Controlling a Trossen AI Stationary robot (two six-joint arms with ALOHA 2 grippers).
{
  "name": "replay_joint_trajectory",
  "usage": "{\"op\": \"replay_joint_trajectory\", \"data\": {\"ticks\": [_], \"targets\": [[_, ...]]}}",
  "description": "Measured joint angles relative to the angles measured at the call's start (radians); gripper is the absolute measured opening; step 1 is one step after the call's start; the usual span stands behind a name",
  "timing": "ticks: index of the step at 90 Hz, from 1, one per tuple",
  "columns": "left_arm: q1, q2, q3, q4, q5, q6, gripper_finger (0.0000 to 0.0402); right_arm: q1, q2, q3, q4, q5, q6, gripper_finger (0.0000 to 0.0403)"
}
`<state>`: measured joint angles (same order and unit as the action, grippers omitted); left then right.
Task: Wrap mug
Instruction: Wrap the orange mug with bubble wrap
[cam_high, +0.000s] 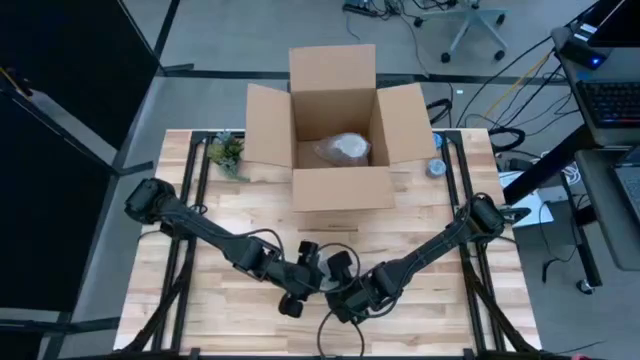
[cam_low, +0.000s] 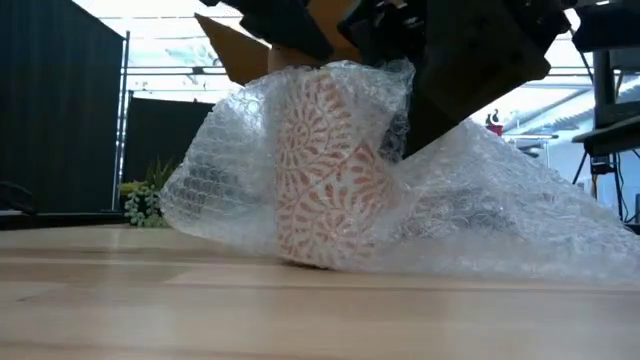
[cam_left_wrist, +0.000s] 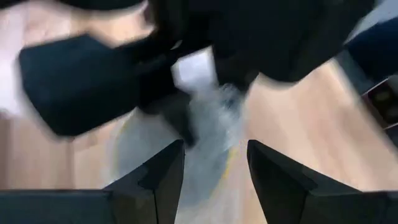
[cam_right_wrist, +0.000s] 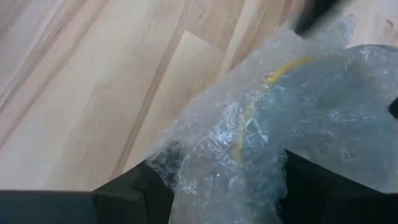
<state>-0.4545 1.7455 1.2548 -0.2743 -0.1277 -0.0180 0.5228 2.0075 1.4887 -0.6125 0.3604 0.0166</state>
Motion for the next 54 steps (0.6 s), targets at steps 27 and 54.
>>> {"op": "replay_joint_trajectory", "data": {"ticks": [27,54], "targets": [[0.013,0.064,-0.006,0.022,-0.006,0.034,0.0162,0.000,-0.001,0.000,-0.016,0.002,0.007,0.0200],[0.023,0.066,-0.006,0.007,-0.010,0.032,0.0162,0.000,-0.001,0.000,0.000,0.004,0.005,0.0200]]}}
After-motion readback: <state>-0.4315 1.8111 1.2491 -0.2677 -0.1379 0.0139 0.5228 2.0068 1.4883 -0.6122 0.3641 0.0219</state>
